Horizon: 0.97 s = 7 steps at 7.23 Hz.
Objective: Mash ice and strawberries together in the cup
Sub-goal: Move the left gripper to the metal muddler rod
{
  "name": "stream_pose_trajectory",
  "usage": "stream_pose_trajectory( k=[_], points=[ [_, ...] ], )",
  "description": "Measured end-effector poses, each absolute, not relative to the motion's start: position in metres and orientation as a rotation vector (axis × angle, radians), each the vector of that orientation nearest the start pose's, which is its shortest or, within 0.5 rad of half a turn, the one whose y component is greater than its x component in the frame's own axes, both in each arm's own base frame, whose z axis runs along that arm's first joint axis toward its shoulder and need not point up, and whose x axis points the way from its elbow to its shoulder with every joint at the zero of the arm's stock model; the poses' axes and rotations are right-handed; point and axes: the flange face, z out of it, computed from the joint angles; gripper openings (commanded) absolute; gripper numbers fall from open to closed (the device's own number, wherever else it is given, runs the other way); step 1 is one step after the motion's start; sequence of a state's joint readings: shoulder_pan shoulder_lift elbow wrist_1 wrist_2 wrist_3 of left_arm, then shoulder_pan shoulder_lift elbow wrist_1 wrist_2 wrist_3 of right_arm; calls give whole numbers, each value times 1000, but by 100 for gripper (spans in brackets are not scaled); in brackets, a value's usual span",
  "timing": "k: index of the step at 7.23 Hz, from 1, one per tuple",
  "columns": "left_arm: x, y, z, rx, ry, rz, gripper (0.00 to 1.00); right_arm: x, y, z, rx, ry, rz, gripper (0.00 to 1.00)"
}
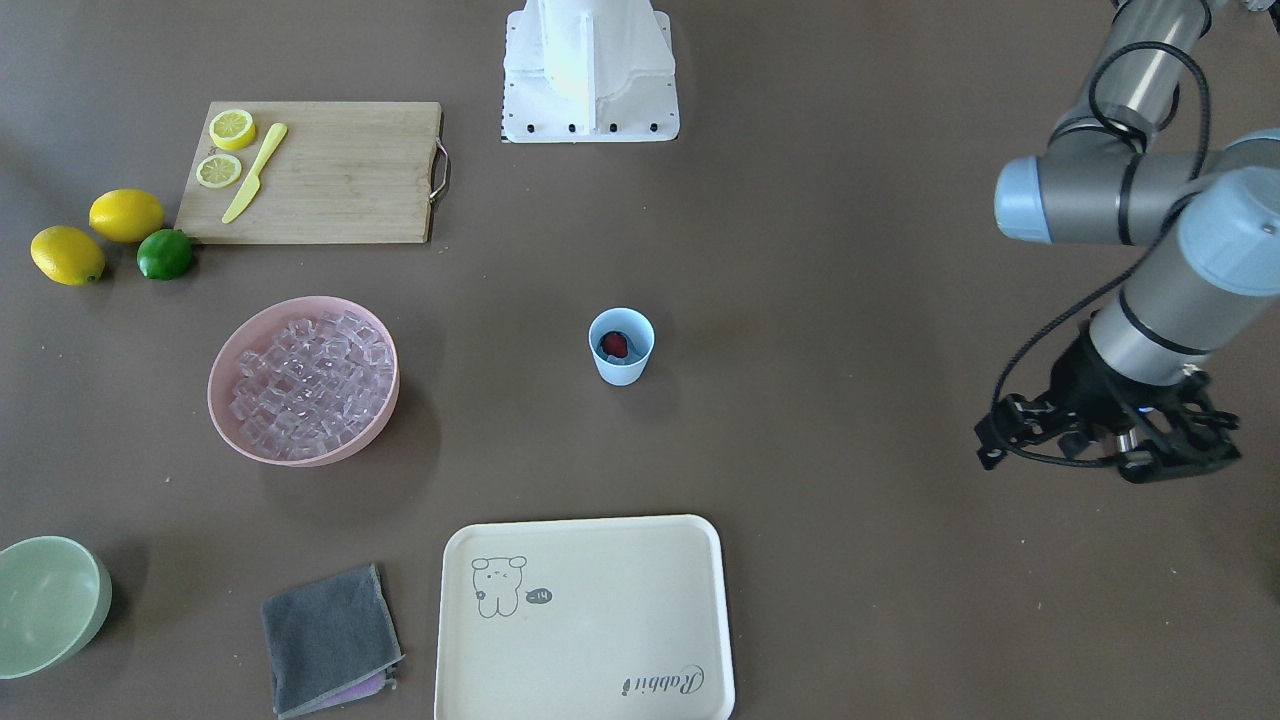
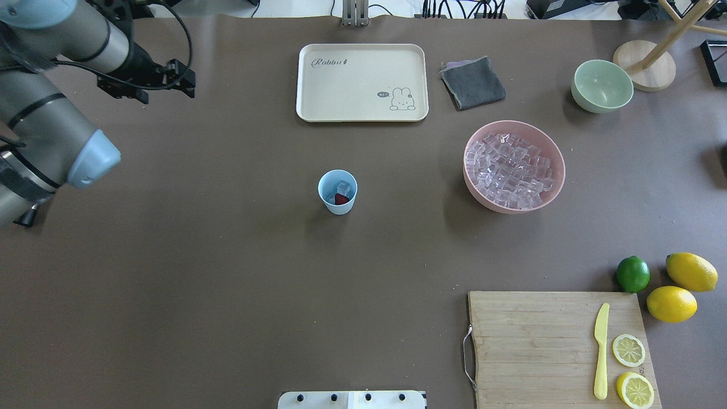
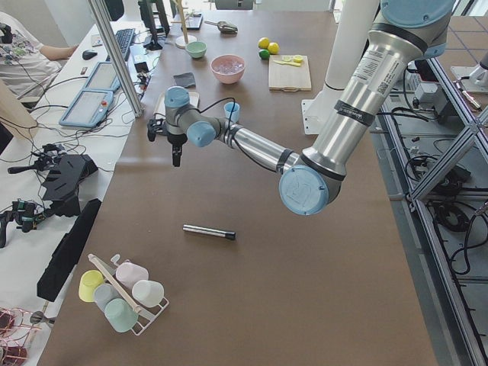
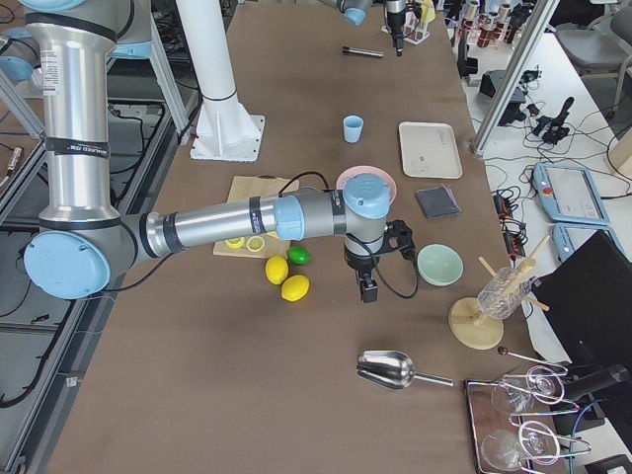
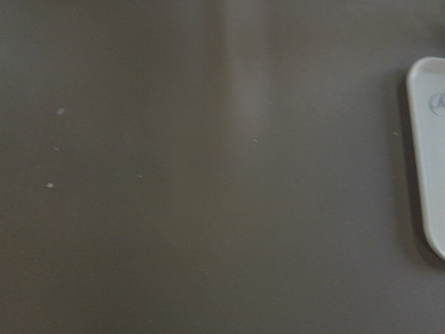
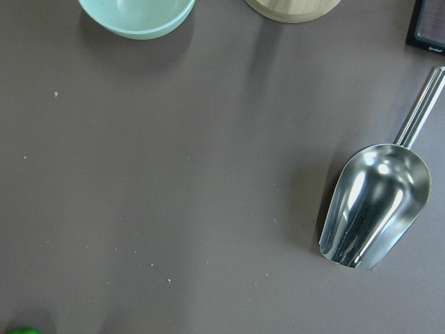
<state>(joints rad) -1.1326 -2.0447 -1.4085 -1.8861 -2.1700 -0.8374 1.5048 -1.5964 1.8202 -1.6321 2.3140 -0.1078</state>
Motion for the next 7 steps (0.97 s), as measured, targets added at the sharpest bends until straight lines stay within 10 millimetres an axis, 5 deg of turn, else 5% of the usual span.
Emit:
stream_pose_trajectory(
  k=[2,4,7],
  points=[
    [184,-677,517,90,751,-136,97,34,-488,555,175,-738,-229,99],
    [164,-673,579,48,703,-67,97,34,-488,556,174,-738,-230,99],
    [162,-650,622,32,700,17,97,32,-485,559,165,-763,-228,99]
  ],
)
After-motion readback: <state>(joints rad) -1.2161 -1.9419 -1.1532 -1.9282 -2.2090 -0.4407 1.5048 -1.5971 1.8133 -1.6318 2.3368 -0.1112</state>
